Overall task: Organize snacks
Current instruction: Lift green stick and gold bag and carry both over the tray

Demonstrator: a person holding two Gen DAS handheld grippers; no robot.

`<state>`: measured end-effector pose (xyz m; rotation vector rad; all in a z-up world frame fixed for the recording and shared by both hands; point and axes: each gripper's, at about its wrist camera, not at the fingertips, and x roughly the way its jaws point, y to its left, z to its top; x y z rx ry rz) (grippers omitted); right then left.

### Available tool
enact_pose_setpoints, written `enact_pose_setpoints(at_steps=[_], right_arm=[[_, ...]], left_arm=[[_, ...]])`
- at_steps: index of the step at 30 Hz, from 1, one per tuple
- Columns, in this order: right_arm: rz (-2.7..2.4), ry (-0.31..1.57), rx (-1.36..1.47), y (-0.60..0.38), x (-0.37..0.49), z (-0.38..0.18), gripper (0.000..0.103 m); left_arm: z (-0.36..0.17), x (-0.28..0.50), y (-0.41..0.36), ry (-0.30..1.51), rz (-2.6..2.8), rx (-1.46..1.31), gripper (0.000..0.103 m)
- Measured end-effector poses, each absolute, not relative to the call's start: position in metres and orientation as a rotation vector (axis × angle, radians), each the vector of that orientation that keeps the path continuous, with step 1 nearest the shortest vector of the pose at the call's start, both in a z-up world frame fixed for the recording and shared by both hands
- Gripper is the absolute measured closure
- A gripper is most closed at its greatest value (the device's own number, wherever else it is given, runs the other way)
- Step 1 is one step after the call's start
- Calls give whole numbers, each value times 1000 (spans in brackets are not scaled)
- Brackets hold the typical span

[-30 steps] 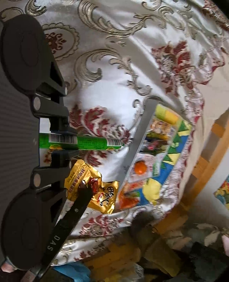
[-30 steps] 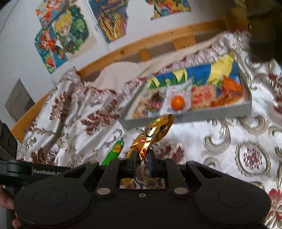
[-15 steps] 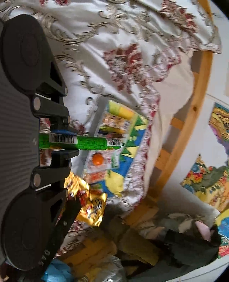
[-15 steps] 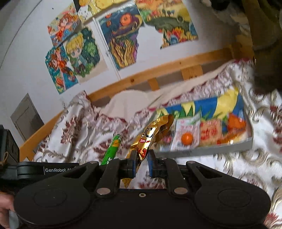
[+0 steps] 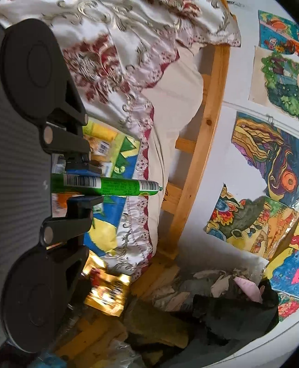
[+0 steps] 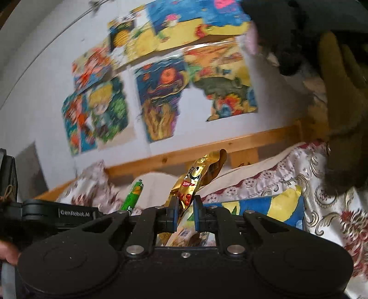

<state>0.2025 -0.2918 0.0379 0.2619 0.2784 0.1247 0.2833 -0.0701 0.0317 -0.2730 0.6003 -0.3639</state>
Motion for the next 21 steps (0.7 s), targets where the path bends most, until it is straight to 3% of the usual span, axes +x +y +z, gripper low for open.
enact_pose_setpoints(at_steps=[21], right_arm=[[-7, 388, 196, -347, 277, -8, 89]], left_arm=[[-17, 380, -169, 676, -345, -190, 85]])
